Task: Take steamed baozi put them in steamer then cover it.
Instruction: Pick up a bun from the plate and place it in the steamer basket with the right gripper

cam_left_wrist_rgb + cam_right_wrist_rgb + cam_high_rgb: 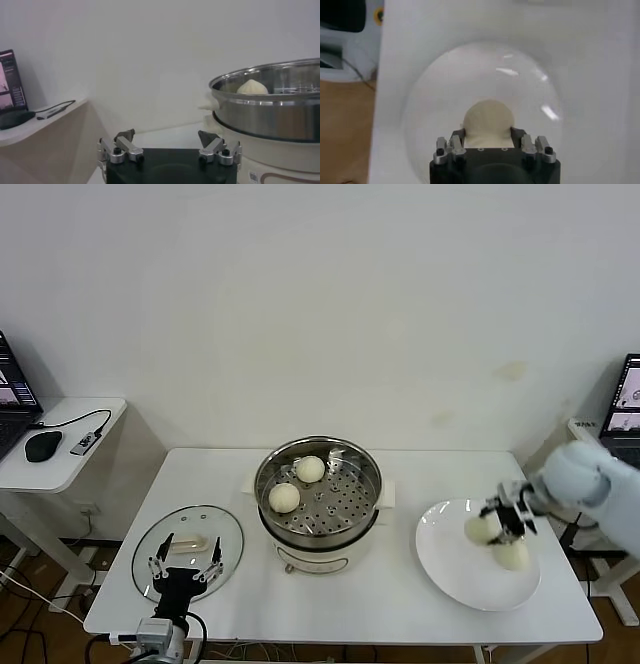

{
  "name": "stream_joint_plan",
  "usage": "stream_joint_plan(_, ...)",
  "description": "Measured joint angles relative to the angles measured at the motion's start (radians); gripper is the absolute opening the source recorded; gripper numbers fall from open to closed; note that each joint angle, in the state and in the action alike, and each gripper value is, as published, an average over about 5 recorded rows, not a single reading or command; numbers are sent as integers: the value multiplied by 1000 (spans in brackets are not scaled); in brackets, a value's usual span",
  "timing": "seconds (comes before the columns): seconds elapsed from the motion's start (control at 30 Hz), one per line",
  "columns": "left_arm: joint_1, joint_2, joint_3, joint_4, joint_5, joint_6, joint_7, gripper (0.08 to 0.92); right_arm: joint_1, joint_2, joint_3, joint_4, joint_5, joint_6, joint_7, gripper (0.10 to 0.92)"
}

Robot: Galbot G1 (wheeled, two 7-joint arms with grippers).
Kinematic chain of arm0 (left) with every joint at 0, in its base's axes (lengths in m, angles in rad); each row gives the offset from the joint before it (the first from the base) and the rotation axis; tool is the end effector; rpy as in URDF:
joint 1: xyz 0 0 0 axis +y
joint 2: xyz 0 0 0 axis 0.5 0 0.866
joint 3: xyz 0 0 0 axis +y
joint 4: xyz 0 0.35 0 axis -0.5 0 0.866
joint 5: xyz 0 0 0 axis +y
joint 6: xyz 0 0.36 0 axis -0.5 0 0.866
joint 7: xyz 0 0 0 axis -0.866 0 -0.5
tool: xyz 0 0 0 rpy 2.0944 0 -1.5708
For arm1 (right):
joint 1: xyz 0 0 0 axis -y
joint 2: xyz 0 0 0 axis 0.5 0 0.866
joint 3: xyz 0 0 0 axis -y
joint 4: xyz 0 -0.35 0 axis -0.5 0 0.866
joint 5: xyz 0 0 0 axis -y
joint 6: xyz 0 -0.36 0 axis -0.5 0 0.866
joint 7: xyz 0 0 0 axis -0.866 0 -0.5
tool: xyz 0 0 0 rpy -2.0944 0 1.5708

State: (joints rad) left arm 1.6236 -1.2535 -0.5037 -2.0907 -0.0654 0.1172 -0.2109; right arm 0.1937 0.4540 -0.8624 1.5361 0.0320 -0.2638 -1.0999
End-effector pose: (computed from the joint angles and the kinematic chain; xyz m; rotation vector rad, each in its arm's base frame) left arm 0.1722 0.0475 -0.3082 0.0614 -2.9639 -0.3334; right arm 0.4725 -0.1707 -0.0919 1.2463 -1.4964 1.4388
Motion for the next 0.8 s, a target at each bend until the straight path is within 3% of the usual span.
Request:
stream_joint_plan(0.33,6,-3,-11,-3,-7,-3,0,823,310,217,-195,-34,139,31,15,577)
stream_joint_plan(0.8,6,-15,-14,-11,-5,-3,-2,823,393,539,-360,-87,191,198,67,577)
